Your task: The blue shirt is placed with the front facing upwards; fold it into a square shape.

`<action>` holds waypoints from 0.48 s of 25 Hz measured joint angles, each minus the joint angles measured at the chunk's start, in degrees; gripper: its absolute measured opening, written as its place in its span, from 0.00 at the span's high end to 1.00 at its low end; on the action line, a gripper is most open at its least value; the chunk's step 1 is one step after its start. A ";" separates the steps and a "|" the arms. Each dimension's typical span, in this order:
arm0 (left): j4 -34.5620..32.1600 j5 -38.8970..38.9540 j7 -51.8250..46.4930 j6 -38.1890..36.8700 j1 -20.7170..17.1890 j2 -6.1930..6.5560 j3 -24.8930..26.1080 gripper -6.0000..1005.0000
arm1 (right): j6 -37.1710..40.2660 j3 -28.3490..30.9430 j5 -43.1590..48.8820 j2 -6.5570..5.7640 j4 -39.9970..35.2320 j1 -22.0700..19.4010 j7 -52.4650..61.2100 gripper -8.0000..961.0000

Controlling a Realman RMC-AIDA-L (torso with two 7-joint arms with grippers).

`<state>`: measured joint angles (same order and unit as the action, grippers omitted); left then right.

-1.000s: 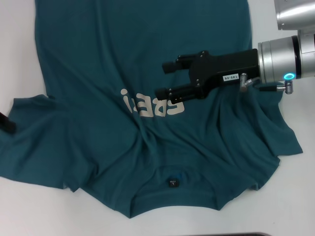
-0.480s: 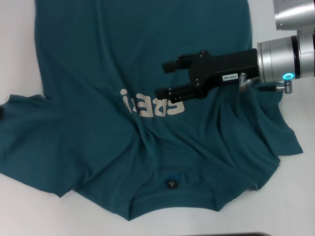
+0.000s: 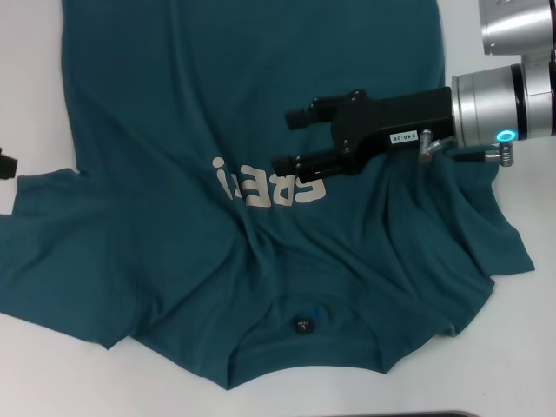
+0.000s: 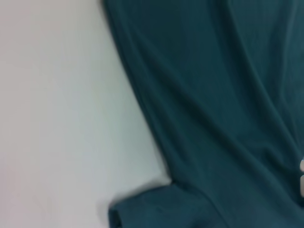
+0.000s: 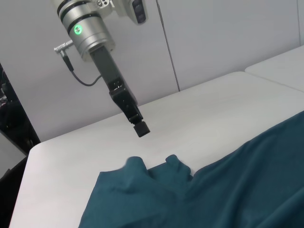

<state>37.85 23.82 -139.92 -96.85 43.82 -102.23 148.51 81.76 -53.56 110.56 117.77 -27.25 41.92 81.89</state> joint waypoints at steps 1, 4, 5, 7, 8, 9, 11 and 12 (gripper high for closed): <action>-0.12 0.00 -0.19 -0.01 0.27 -0.03 0.01 0.95 | -0.20 -0.04 0.03 0.01 0.00 0.00 0.00 0.08; -0.30 -0.46 -0.59 0.03 0.80 -0.23 -0.62 0.95 | -0.48 -0.22 0.10 0.08 0.00 0.00 -0.02 0.08; -0.31 -0.70 -0.70 0.08 0.85 -0.28 -0.92 0.95 | -0.48 -0.22 0.10 0.08 0.00 0.00 -0.02 0.08; -0.33 -1.19 -0.76 0.34 0.57 -0.24 -1.35 0.94 | -0.48 -0.23 0.10 0.09 0.00 0.00 -0.06 0.08; -0.33 -1.25 -0.76 0.37 0.47 -0.19 -1.37 0.94 | -0.48 -0.24 0.11 0.09 0.00 0.01 -0.08 0.08; -0.33 -1.27 -0.76 0.36 0.24 0.00 -1.35 0.94 | -0.49 -0.26 0.11 0.09 0.00 0.07 -0.09 0.08; -0.32 -1.28 -0.77 0.30 -0.13 0.25 -1.27 0.93 | -0.55 -0.31 0.10 0.09 0.00 0.19 -0.11 0.08; -0.32 -1.29 -0.78 0.24 -0.36 0.37 -1.20 0.93 | -0.64 -0.33 0.10 0.09 0.00 0.22 -0.12 0.08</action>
<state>37.53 22.53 -140.70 -96.61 43.46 -101.86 147.31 81.12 -53.90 110.66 117.86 -27.25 42.14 81.77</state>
